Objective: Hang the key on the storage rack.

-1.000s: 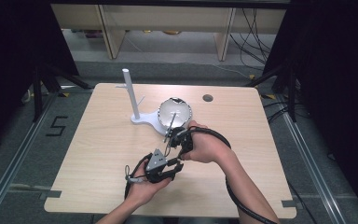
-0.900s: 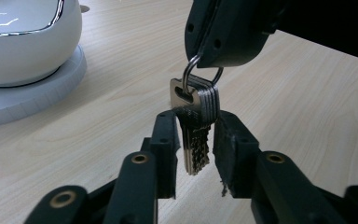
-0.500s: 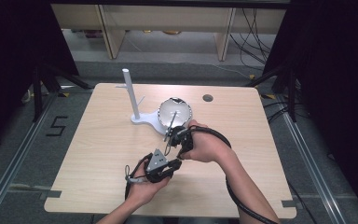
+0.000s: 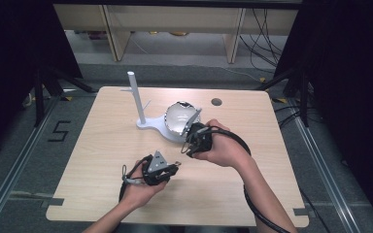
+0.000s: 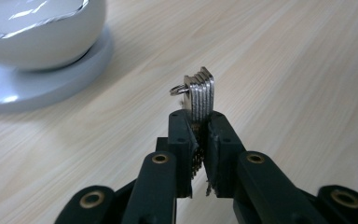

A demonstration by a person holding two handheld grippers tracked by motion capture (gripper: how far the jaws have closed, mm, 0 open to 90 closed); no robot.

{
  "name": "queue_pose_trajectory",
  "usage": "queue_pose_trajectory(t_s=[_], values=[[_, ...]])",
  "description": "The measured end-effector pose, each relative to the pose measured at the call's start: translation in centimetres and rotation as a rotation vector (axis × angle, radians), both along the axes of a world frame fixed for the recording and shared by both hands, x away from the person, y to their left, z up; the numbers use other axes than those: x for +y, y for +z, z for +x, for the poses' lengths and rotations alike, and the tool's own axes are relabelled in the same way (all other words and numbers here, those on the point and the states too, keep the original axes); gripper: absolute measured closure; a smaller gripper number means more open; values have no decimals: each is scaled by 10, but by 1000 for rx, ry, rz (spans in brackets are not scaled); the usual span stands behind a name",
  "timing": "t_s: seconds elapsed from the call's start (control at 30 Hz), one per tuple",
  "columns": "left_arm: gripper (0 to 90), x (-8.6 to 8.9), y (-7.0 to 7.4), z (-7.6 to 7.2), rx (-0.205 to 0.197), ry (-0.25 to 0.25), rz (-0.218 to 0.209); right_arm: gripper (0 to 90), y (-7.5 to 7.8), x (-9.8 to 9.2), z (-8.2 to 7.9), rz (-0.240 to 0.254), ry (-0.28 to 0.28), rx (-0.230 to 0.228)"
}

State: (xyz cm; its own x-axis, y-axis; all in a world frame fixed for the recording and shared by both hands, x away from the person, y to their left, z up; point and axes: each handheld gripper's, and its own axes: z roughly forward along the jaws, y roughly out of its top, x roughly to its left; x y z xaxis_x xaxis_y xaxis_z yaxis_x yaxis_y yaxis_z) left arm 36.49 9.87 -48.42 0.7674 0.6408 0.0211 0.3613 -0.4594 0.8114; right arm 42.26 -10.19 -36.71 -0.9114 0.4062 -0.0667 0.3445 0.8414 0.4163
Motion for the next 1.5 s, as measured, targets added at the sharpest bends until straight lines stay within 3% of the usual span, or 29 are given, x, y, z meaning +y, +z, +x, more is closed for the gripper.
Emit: queue_pose_trajectory(t_s=[0.03,0.13,0.17,0.2,0.27,0.3,0.33,0.37,0.43,0.5,0.57,0.6,0.63,0.67,0.7,0.77,0.83,0.9,0.93,1.03,1.07,1.1,1.2,1.23,1.27,1.37,1.43,1.47,1.5], values=[[812,10,1,4,13,9,24,709,-1,-6,0,9,2,-8],[812,31,2,11,24,49,32,680,-8,-31,-1,85,-60,-56],[812,31,2,11,24,49,32,671,-13,-41,-1,113,-78,-66],[812,47,5,15,25,74,42,663,-19,-50,-3,145,-116,-77],[812,61,8,19,22,110,44,652,-32,-68,-4,183,-169,-100],[812,68,11,21,20,123,66,647,-41,-79,-4,196,-185,-114],[812,68,11,21,20,123,66,647,-49,-87,-5,226,-210,-140],[812,74,13,23,18,142,61,646,-55,-95,-7,249,-227,-122],[812,88,20,29,8,182,62,635,-69,-108,-12,313,-266,-141],[812,97,28,33,-5,198,71,623,-79,-120,-18,344,-303,-153],[812,99,30,34,-7,214,57,613,-81,-125,-23,348,-337,-135],[811,108,39,39,-17,220,79,606,-91,-134,-28,382,-365,-180],[811,108,39,39,-17,220,79,602,-93,-138,-31,394,-383,-187],[811,115,49,44,-27,235,70,601,-97,-141,-35,413,-411,-187],[812,117,52,45,-31,242,66,597,-101,-146,-38,431,-423,-215],[811,120,56,48,-39,252,65,592,-104,-148,-41,442,-434,-221],[811,123,64,53,-48,267,54,581,-114,-155,-50,472,-481,-218],[811,125,67,56,-49,267,59,579,-117,-158,-51,474,-477,-233],[811,127,70,61,-51,274,57,576,-124,-161,-56,491,-506,-217],[811,129,73,67,-55,286,57,575,-128,-165,-56,508,-501,-233],[811,131,75,70,-54,292,61,575,-133,-166,-58,544,-508,-236],[811,132,76,72,-53,296,73,575,-133,-166,-58,549,-510,-244],[811,136,84,84,-63,336,39,575,-135,-168,-60,558,-528,-266],[811,137,86,85,-66,345,33,573,-136,-169,-61,565,-537,-248],[811,138,89,87,-76,353,24,573,-136,-170,-60,572,-539,-269],[811,138,92,90,-91,366,-6,570,-139,-168,-63,620,-566,-244],[810,141,97,93,-97,381,-12,570,-138,-170,-63,596,-557,-253],[810,141,99,94,-100,389,-22,568,-138,-169,-65,598,-578,-229],[810,143,103,98,-106,403,-39,568,-140,-170,-62,599,-543,-263]])
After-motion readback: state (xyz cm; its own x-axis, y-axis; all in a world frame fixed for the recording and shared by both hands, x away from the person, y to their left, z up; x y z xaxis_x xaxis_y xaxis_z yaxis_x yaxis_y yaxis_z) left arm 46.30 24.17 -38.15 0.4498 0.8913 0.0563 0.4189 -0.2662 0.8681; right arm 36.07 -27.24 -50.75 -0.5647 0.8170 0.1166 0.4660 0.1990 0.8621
